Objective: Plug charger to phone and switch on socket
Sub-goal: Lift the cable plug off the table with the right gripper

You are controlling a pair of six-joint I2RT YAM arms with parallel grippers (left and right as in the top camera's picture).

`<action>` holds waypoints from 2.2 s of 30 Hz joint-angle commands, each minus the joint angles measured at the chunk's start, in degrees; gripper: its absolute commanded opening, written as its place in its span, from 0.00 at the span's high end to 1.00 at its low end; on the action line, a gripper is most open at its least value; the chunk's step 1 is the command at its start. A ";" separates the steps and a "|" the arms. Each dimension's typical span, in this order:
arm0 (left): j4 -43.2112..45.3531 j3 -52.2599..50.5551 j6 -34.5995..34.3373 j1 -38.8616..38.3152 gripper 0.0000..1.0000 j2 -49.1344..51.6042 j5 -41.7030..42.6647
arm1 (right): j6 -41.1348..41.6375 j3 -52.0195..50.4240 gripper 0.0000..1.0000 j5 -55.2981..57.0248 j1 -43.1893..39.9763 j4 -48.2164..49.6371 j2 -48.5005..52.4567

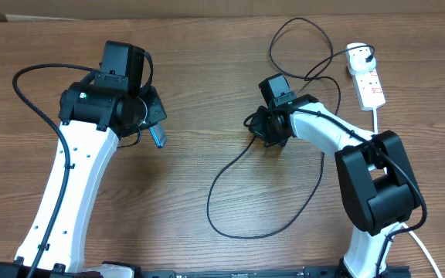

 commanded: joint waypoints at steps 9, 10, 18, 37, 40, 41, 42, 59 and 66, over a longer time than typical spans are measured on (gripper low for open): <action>3.96 0.13 1.51 0.11 0.96 -0.13 9.05 | -9.49 -0.09 0.96 -19.19 -1.62 0.35 -1.11; 5.20 0.13 2.29 0.17 0.96 -0.13 11.89 | -11.30 -0.09 0.96 -22.51 -1.92 0.35 -2.12; 13.11 0.13 3.69 3.72 0.96 -0.13 32.83 | -29.46 -0.09 0.96 -48.89 -2.80 -1.38 -9.70; 18.91 0.13 4.50 15.26 0.96 0.00 60.33 | -46.82 -0.09 0.96 -81.77 -0.83 -13.22 -10.36; 18.97 0.13 4.48 15.21 0.96 0.37 61.70 | -46.80 -0.09 0.96 -81.77 0.96 -13.22 -10.36; 18.97 0.13 4.48 15.21 0.96 0.61 62.14 | -46.80 -0.09 0.96 -81.77 1.66 -13.22 -10.36; 18.95 0.13 4.52 15.21 0.96 0.68 62.58 | -46.80 -0.11 0.96 -81.74 2.21 -13.11 -10.36; 15.41 0.11 5.53 15.10 0.96 1.49 50.49 | -9.51 -0.20 0.96 -2.43 0.33 -10.27 -10.10; 14.80 0.11 5.55 15.10 0.96 1.46 49.66 | -2.32 -0.24 0.96 9.66 1.68 -10.38 -7.15</action>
